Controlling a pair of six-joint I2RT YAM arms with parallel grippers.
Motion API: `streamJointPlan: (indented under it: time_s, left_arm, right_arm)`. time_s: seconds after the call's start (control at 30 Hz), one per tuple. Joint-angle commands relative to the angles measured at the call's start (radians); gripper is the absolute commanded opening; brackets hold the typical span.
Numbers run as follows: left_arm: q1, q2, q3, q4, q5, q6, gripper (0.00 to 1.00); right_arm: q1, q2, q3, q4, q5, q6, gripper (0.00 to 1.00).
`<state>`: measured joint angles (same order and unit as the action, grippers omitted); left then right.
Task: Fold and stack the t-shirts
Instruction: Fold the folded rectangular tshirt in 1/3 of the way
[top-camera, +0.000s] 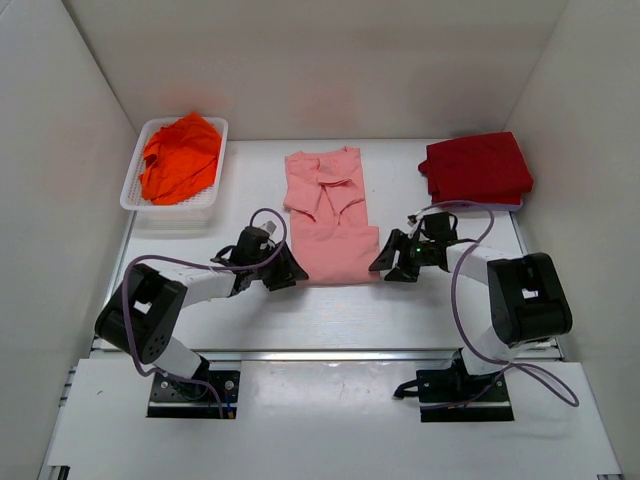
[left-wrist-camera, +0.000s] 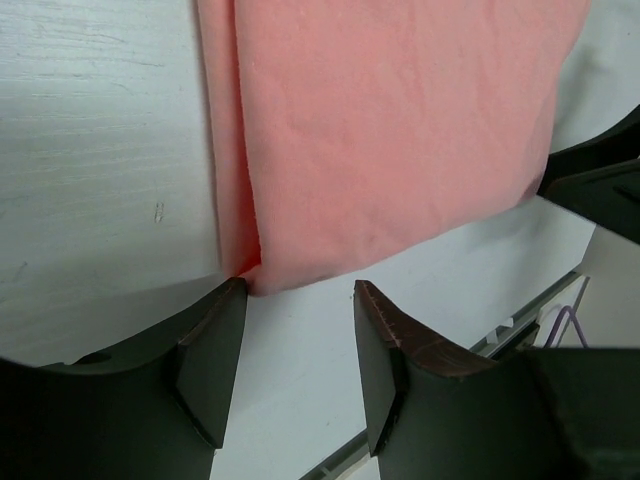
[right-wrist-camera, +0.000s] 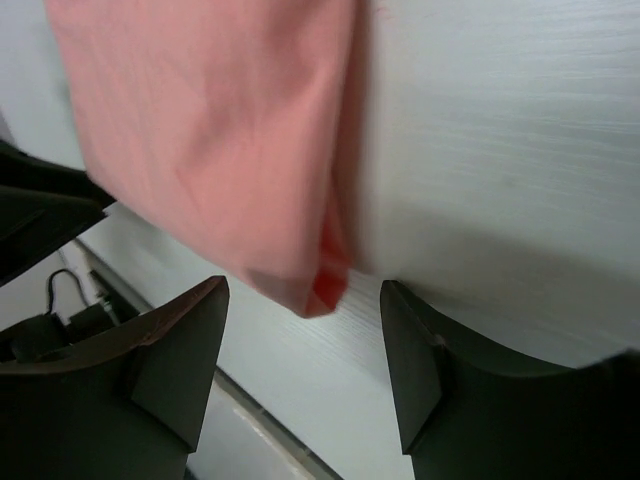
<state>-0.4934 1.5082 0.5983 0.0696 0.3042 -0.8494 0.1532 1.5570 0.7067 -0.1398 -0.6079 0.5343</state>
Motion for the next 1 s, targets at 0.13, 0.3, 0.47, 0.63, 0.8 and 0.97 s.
streamJointPlan:
  time_s: [0.13, 0.3, 0.47, 0.63, 0.8, 0.97]
  left_arm:
    - [-0.025, 0.067, 0.008, 0.102, -0.059, -0.06, 0.47]
    - [-0.011, 0.077, -0.009, 0.096, -0.03, -0.044, 0.0]
    - [-0.005, -0.113, -0.106, -0.066, 0.012, 0.056, 0.0]
    - [-0.05, -0.372, -0.234, -0.281, 0.016, 0.075, 0.0]
    - [-0.047, -0.708, -0.369, -0.378, 0.067, -0.02, 0.0]
    - [-0.016, -0.865, -0.491, -0.406, 0.102, -0.053, 0.14]
  right_arm:
    - [0.092, 0.124, 0.02, 0.092, -0.065, 0.044, 0.51]
    - [0.104, 0.138, 0.024, 0.079, -0.092, 0.036, 0.0]
    - [0.176, 0.019, -0.042, -0.056, -0.035, -0.003, 0.0]
    - [0.305, -0.142, -0.18, -0.136, -0.015, 0.053, 0.0]
    - [0.413, -0.333, -0.317, -0.107, -0.038, 0.179, 0.0]
    - [0.364, -0.426, -0.394, -0.072, -0.082, 0.19, 0.26]
